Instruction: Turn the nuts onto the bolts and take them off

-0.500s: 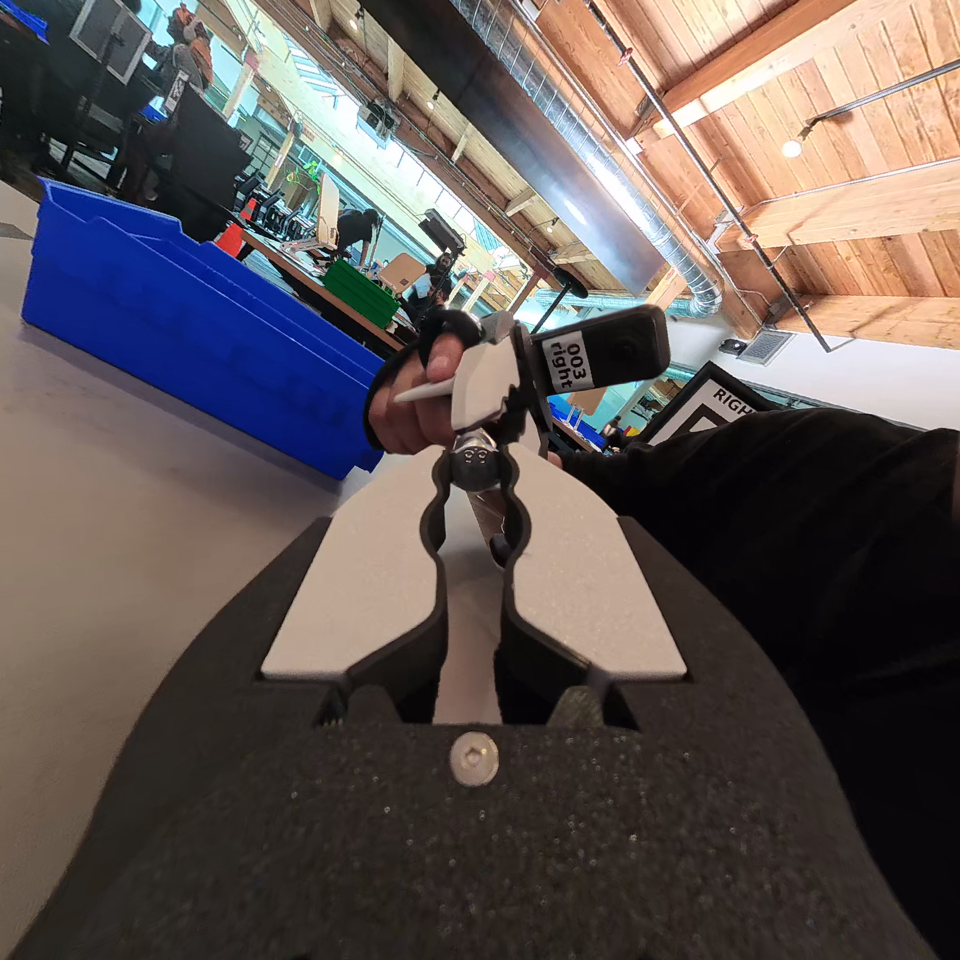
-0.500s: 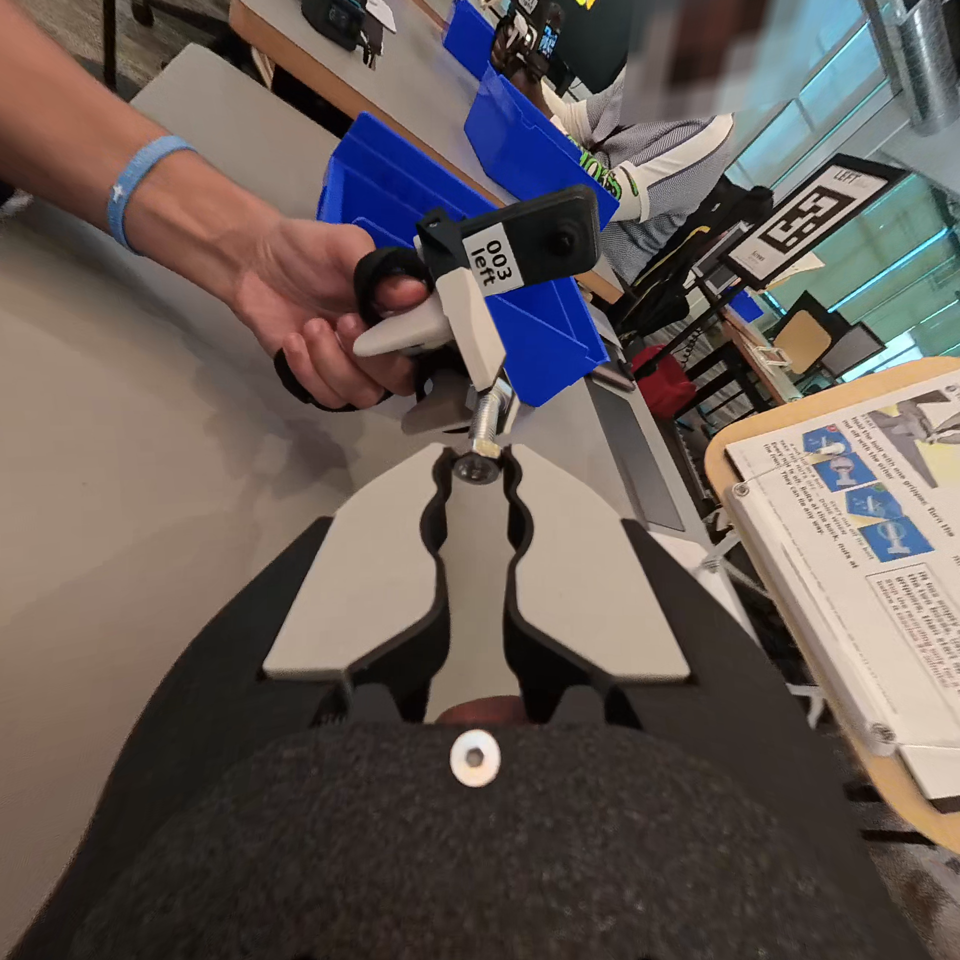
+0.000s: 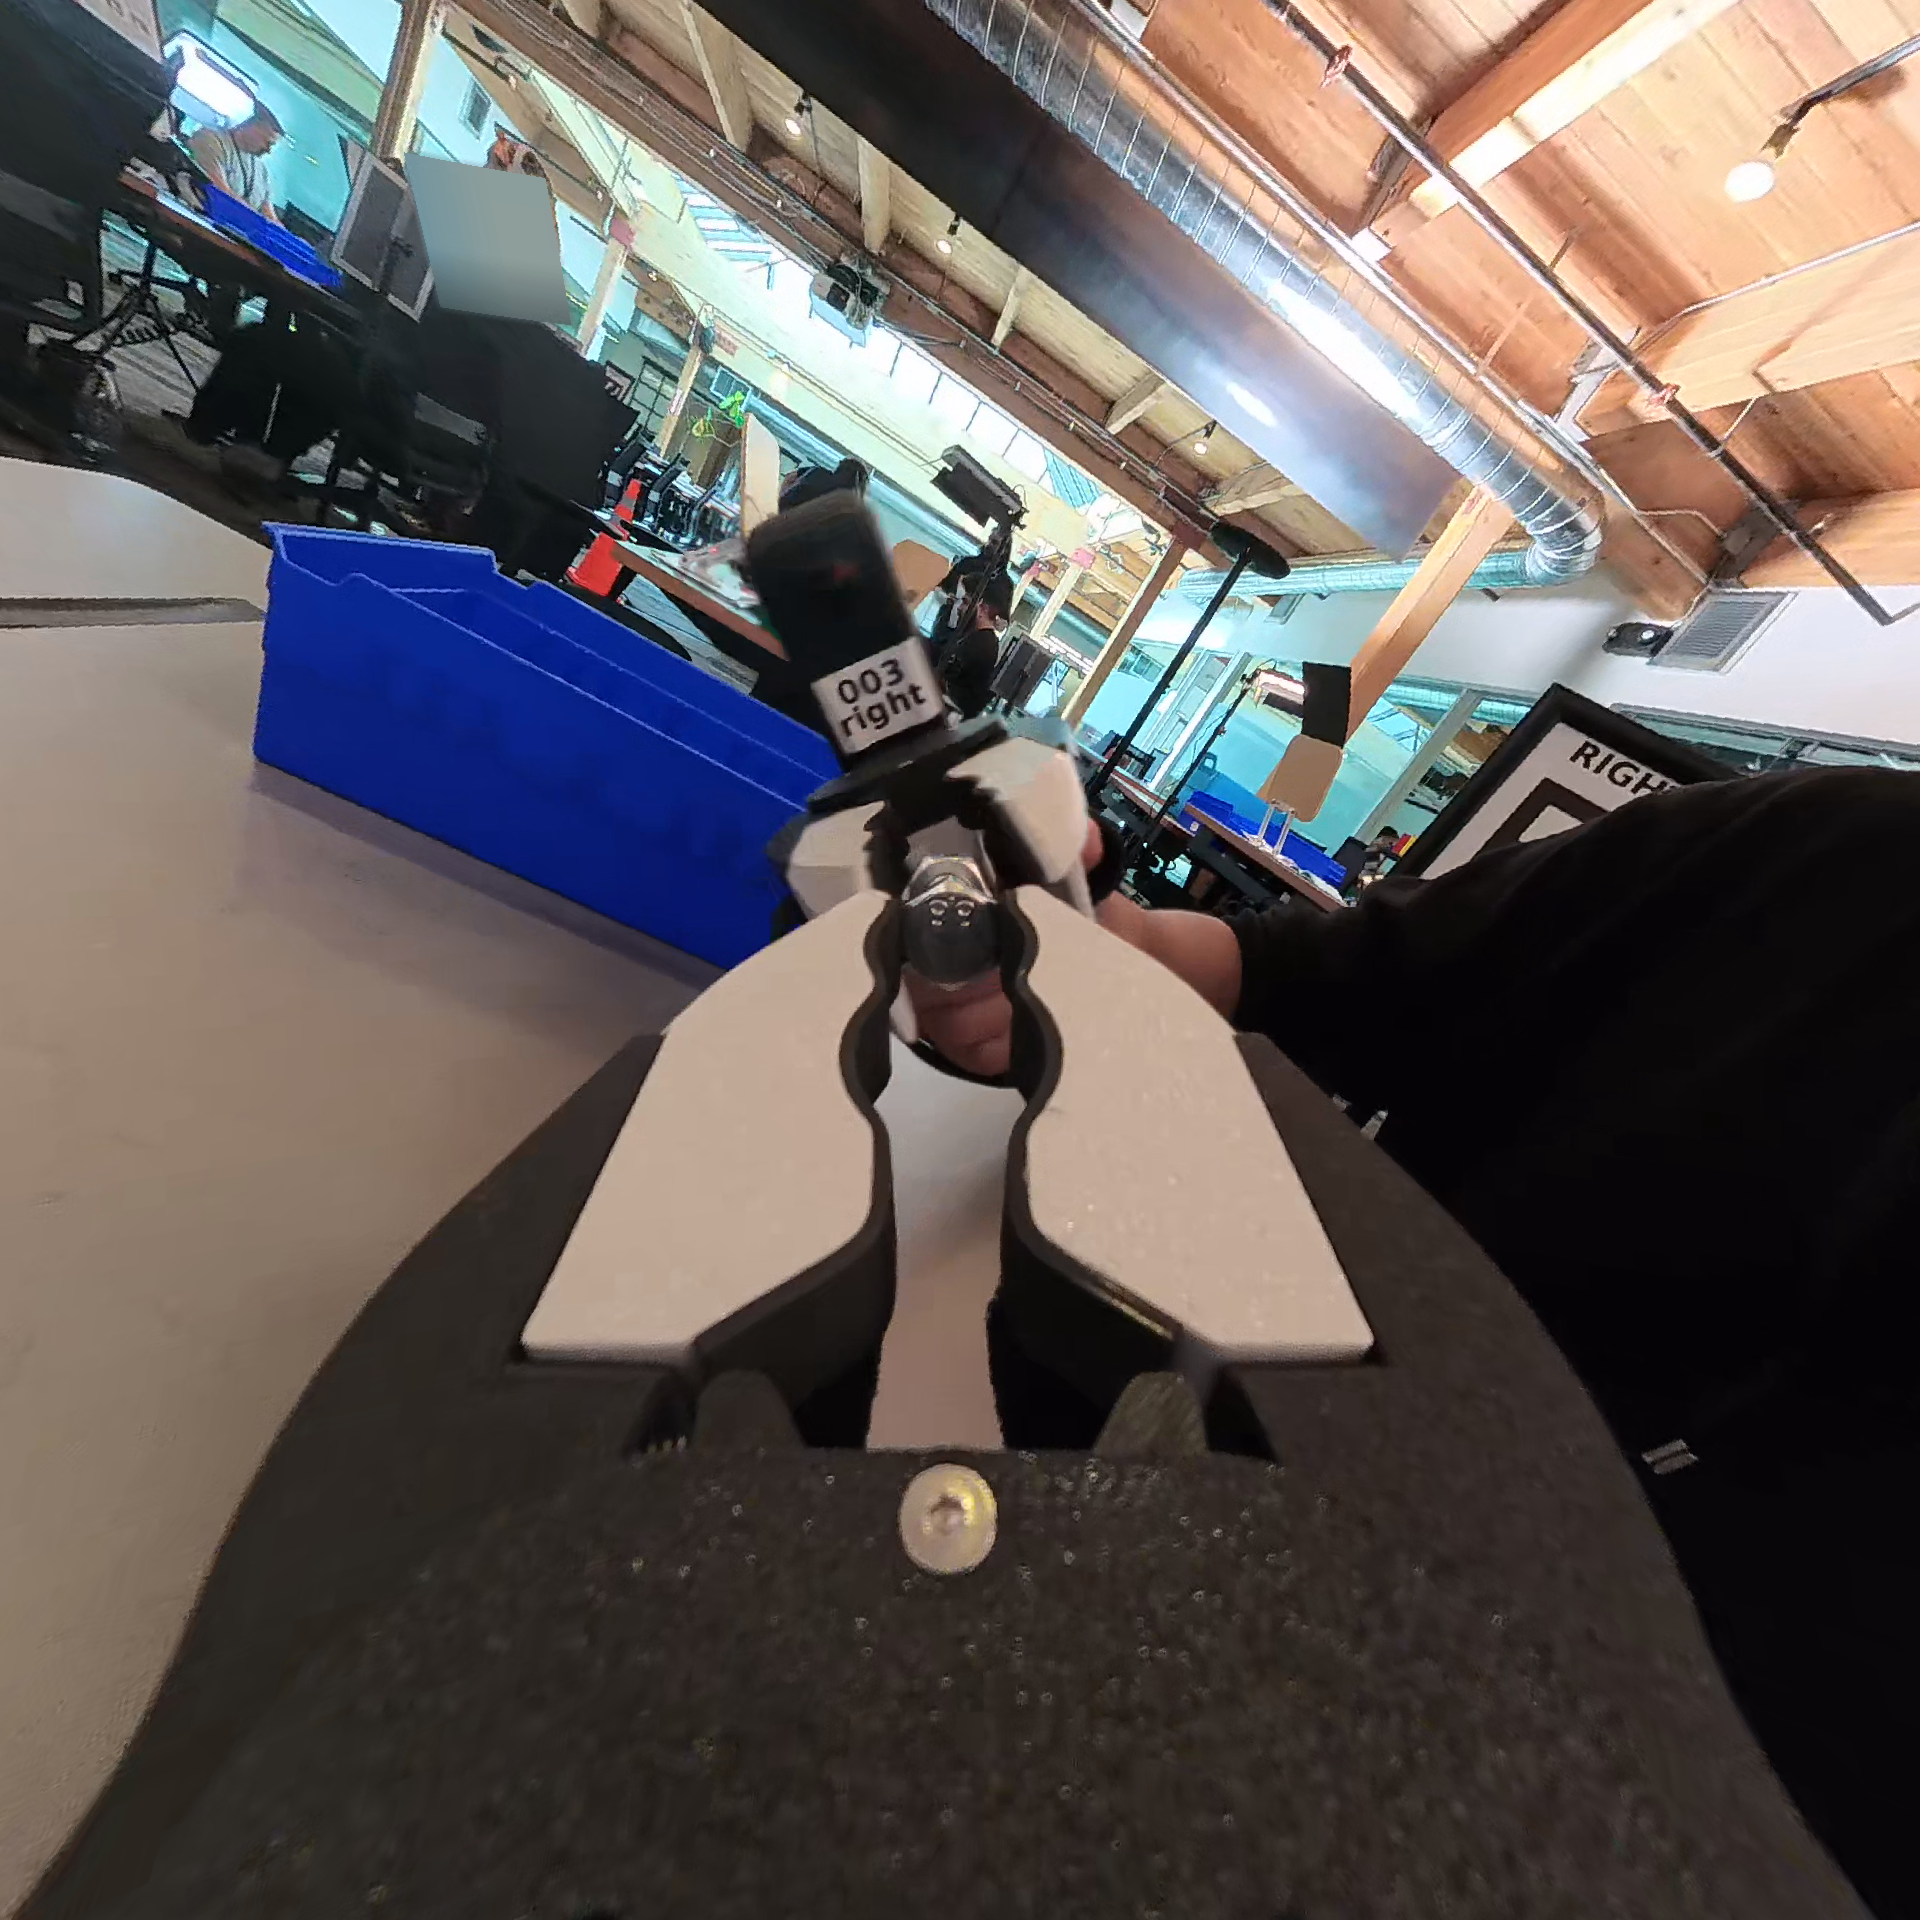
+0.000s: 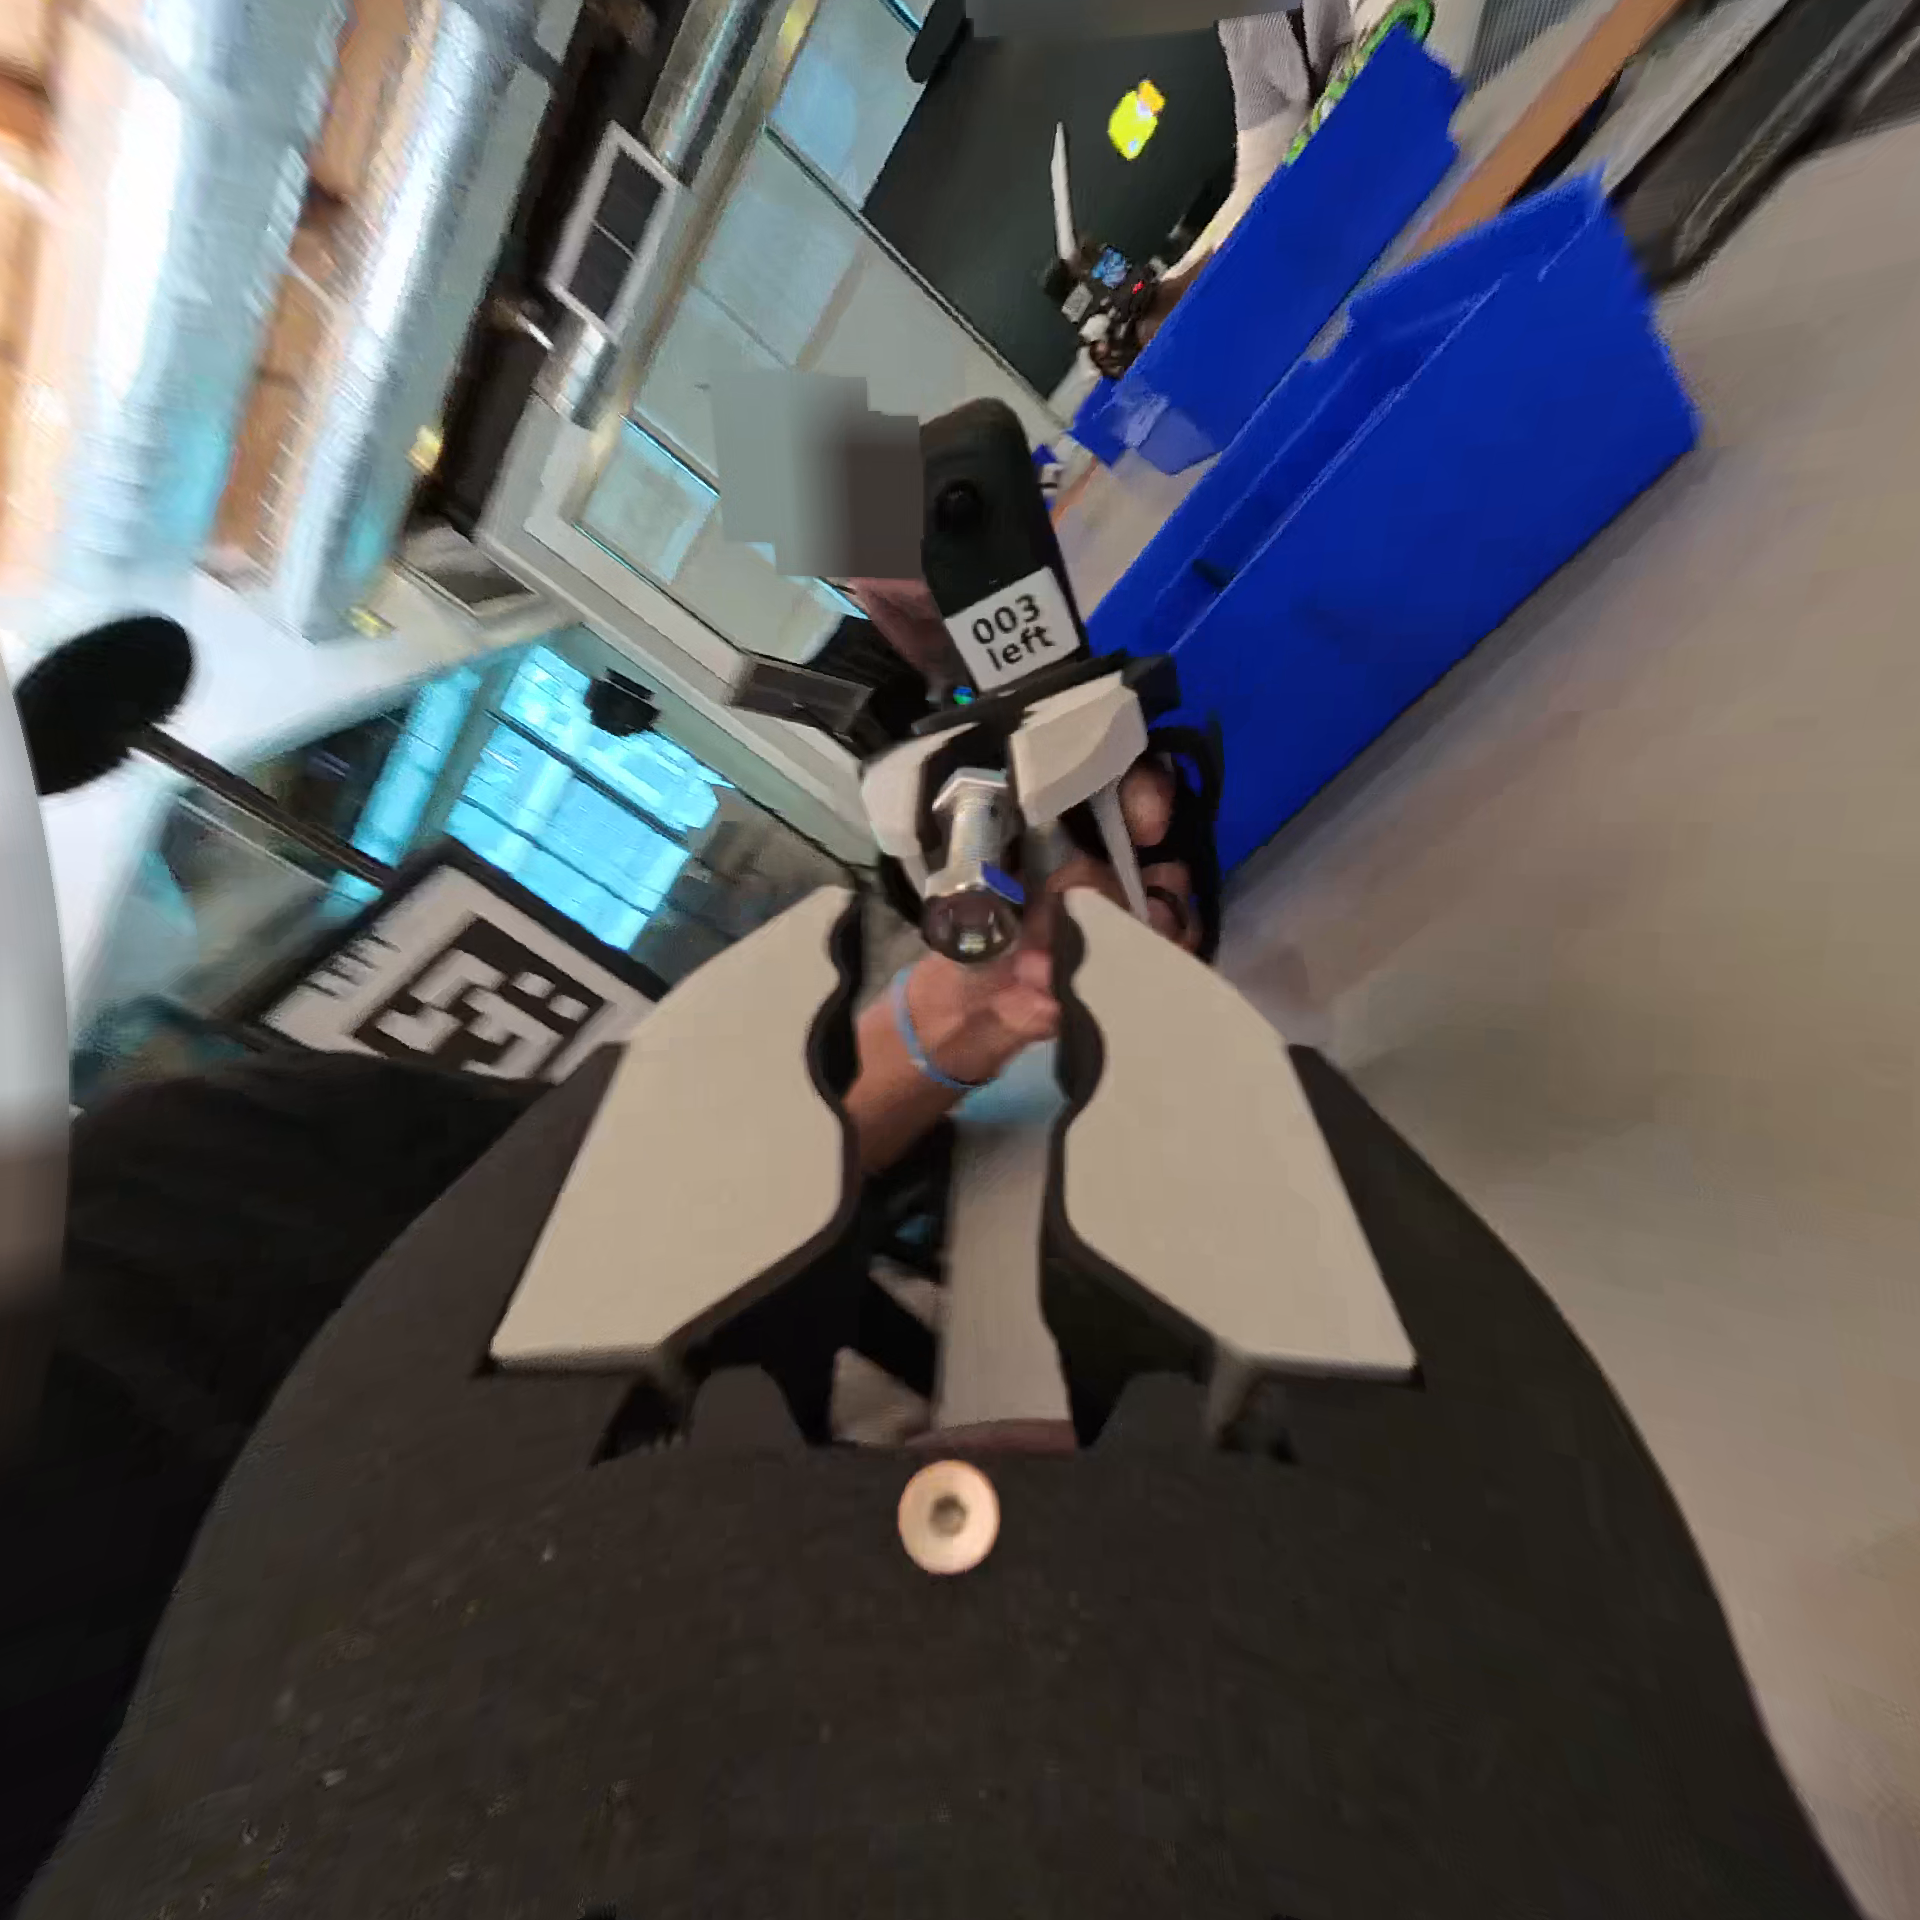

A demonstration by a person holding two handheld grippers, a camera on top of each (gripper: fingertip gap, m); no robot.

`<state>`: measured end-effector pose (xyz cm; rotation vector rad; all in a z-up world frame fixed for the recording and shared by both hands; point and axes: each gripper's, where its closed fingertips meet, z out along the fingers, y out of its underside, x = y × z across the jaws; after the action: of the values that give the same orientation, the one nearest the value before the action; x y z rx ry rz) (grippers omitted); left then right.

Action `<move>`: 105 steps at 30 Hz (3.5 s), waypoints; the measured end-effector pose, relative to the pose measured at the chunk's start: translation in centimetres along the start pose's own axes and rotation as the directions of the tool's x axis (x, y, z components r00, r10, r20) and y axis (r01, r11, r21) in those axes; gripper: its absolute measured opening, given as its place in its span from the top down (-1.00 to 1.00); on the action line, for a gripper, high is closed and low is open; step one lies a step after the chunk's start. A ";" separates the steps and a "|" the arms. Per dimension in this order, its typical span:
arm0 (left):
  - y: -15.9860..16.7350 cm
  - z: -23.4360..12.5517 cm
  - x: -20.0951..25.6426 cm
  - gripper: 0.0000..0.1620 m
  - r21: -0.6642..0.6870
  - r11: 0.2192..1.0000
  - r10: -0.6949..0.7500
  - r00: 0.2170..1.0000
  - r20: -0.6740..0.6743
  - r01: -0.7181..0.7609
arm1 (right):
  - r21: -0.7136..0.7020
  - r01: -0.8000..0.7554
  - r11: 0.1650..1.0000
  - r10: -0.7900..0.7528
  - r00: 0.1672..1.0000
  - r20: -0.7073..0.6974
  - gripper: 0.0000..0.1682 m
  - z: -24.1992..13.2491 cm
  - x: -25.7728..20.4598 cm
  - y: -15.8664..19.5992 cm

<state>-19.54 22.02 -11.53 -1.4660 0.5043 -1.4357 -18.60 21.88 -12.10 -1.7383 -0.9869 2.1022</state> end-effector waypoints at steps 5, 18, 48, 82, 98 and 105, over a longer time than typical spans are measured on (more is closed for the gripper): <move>-0.2 -0.3 -0.2 0.79 0.017 0.999 -0.042 0.999 -0.023 0.043 | -0.298 0.572 0.764 -0.642 0.720 -0.263 0.28 -1.1 2.7 0.7; 0.8 0.3 -0.5 0.79 -0.020 0.996 -0.083 0.996 -0.025 0.082 | -0.620 0.775 0.120 -0.987 0.028 -0.156 0.78 -0.4 2.8 0.5; 0.7 0.2 -0.4 0.79 -0.014 0.997 -0.074 0.997 -0.024 0.073 | -0.533 0.800 0.277 -0.957 0.177 -0.232 0.76 -0.2 1.9 0.4; -0.4 -0.1 0.6 0.79 0.027 0.998 -0.062 0.996 -0.068 0.064 | -0.413 0.778 0.473 -0.881 0.406 -0.244 0.77 0.3 0.3 -0.1; 0.0 0.0 0.2 0.79 -0.001 0.999 -0.046 0.999 -0.028 0.046 | -0.273 0.519 0.810 -0.575 0.794 -0.196 0.24 -0.5 1.3 1.3; 0.3 0.1 0.2 0.79 -0.008 0.996 -0.084 0.995 -0.056 0.084 | -0.533 0.845 0.046 -0.987 -0.043 -0.153 0.47 -1.0 0.6 0.1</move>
<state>-19.29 21.81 -11.70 -1.4696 0.4859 -1.5464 -17.81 22.47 -12.66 -0.8767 -1.6477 0.4886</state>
